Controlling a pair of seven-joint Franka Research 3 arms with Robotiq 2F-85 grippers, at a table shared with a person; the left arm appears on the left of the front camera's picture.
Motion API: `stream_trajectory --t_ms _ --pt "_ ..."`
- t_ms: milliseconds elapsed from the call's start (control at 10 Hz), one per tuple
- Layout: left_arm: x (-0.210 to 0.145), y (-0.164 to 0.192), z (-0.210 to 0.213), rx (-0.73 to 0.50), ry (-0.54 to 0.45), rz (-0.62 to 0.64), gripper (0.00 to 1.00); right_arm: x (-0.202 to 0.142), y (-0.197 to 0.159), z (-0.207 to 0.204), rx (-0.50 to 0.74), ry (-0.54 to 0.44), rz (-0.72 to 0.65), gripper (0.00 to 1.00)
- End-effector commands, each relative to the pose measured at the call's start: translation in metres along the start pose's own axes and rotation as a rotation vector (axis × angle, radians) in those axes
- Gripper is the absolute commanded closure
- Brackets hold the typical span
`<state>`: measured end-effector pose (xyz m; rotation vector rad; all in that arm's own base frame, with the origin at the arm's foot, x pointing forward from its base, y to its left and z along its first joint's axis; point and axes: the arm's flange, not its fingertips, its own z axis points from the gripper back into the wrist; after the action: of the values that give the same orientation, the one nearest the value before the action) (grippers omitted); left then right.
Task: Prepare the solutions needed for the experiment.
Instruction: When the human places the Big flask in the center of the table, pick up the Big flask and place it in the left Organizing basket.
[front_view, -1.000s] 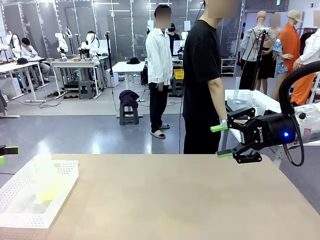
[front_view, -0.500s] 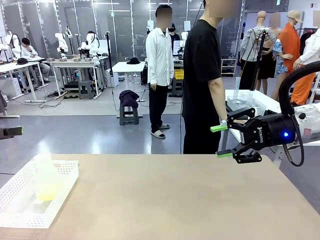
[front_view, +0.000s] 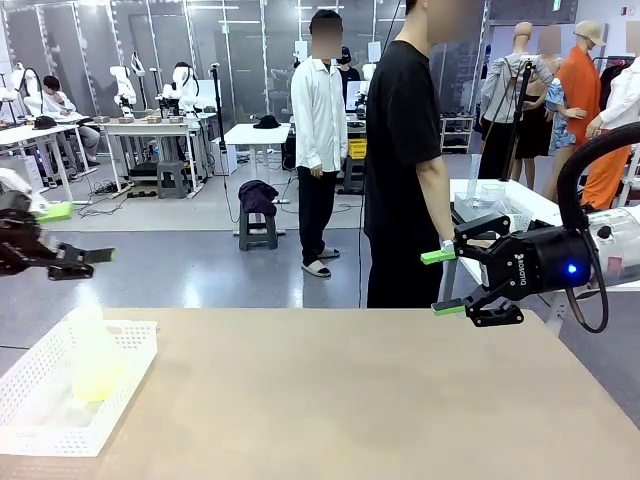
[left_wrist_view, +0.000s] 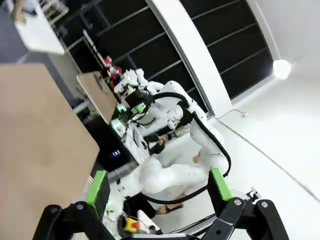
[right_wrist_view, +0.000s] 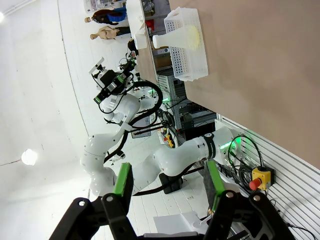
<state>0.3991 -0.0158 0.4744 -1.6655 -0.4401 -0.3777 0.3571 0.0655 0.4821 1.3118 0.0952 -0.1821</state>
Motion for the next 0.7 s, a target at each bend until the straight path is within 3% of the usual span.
stream_trajectory --t_ms 0,300,600 --pt "0.014 0.008 -0.022 0.002 0.048 0.142 0.00 0.000 0.001 0.000 0.008 0.002 0.004 0.28" --pt "0.008 0.016 -0.043 -0.085 0.118 0.254 0.00 0.000 0.001 0.000 0.008 0.002 0.004 0.28" --pt "0.000 0.020 -0.046 -0.048 0.111 0.218 0.00 0.000 0.001 0.000 0.008 0.002 0.004 0.28"
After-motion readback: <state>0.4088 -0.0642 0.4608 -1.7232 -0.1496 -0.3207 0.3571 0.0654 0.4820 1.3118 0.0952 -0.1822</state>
